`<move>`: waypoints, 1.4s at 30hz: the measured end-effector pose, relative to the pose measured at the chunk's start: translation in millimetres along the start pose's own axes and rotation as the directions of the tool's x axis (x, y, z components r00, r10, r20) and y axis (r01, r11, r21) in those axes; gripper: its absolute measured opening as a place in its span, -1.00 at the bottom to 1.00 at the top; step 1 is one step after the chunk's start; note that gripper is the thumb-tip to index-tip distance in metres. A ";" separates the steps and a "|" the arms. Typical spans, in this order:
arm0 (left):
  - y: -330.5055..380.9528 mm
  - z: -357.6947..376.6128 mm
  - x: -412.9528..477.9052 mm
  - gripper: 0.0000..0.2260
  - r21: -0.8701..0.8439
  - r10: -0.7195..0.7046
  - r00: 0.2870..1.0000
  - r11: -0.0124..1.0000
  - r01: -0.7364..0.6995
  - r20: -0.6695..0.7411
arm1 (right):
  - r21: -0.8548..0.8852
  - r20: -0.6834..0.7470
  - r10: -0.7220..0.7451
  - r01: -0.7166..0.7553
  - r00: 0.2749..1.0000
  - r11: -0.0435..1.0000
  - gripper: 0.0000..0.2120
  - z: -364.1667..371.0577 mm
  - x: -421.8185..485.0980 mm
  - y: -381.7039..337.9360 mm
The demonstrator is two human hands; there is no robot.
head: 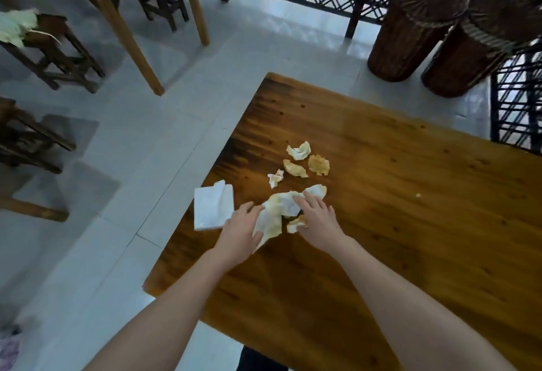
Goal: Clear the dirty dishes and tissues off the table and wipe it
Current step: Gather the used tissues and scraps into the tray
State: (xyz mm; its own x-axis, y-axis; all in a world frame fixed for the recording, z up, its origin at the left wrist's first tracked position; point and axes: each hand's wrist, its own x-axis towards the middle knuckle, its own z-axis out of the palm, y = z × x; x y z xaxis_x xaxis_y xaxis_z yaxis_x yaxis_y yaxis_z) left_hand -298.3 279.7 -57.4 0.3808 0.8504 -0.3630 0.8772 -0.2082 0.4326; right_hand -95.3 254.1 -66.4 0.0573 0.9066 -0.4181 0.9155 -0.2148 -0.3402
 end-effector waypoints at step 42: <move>47.4 -9.2 114.9 0.05 0.325 0.215 0.934 0.895 -0.305 0.285 | 0.222 -0.366 0.349 -0.284 0.862 0.933 -0.77 -27.0 -47.0 74.4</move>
State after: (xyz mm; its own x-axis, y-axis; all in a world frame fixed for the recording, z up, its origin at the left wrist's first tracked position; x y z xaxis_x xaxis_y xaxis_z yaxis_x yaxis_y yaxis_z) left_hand -215.6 372.0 -71.0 0.6275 0.6121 -0.4812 0.7641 -0.6028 0.2297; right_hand -19.2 205.4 -49.3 0.5151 0.8399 -0.1710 0.7494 -0.5382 -0.3857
